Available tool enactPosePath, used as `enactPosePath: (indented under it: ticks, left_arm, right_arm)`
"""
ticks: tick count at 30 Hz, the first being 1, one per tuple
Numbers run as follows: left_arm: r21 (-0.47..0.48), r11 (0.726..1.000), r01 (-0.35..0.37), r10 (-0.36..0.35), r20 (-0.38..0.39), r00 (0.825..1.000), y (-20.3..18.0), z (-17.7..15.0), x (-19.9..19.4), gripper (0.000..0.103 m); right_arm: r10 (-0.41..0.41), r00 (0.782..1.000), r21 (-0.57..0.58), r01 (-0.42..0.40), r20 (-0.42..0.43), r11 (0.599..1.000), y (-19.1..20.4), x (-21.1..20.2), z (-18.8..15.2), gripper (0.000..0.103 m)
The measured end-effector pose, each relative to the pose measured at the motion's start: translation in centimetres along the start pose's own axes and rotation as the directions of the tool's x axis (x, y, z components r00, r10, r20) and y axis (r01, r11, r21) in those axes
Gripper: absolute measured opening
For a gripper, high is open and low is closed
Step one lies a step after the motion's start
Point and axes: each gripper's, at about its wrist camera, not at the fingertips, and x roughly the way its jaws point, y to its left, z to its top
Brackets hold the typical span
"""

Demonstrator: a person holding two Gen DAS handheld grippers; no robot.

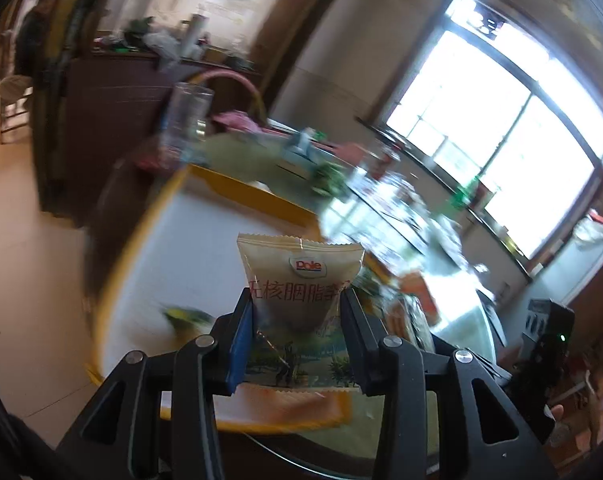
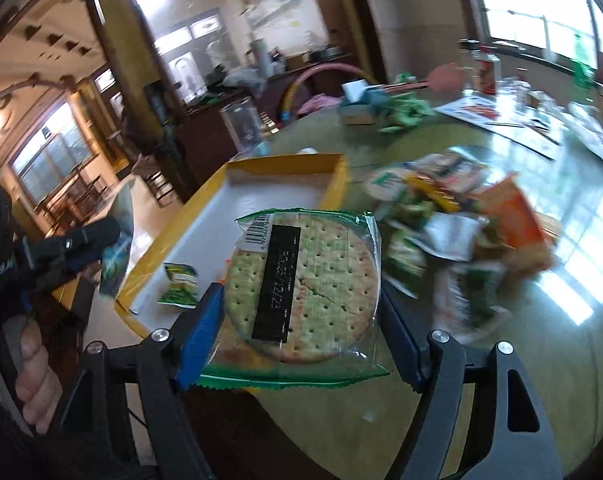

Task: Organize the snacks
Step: 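Carry both packets into the yellow tray and open both grippers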

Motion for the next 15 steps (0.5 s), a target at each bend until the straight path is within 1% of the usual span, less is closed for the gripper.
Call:
enactPosePath:
  ticks: [3,5,6,10,11,12,14,15]
  left_arm:
    - [-0.022,1.0,-0.007,0.006,-0.035,0.999,2.4,1.6,1.6,0.041]
    - [-0.031,0.999,-0.038,0.035,-0.086,0.996,3.7,2.5,3.9,0.041]
    - [-0.033,0.998,-0.047,0.044,-0.095,0.995,4.0,2.7,4.6,0.041]
    - [-0.038,0.994,-0.103,0.095,-0.168,0.981,5.8,3.6,8.6,0.042]
    - [-0.04,0.992,-0.117,0.107,-0.197,0.975,6.1,3.7,9.5,0.042]
    - [-0.036,0.992,-0.12,0.108,-0.228,0.968,6.3,3.8,10.4,0.042]
    - [-0.045,0.992,-0.12,0.105,-0.249,0.963,6.7,3.7,11.0,0.042]
    - [-0.042,0.991,-0.125,0.11,-0.257,0.96,6.9,3.7,11.1,0.042]
  right_arm:
    - [0.021,0.999,-0.024,-0.022,-0.038,0.999,1.8,2.6,1.4,0.076]
    - [0.03,0.998,-0.036,-0.033,-0.059,0.999,2.6,4.3,2.4,0.076]
    - [0.03,0.996,-0.045,-0.034,-0.079,0.998,3.1,5.8,3.2,0.076]
    - [0.003,0.989,-0.101,-0.018,-0.147,0.995,4.6,10.4,4.9,0.076]
    - [-0.014,0.987,-0.122,-0.006,-0.162,0.993,4.9,11.5,5.3,0.076]
    - [-0.032,0.985,-0.141,0.008,-0.17,0.99,5.2,12.3,5.6,0.076]
    - [-0.082,0.98,-0.18,0.048,-0.184,0.982,5.8,14.1,6.1,0.076]
    - [-0.091,0.977,-0.19,0.054,-0.193,0.98,6.0,14.5,6.1,0.076]
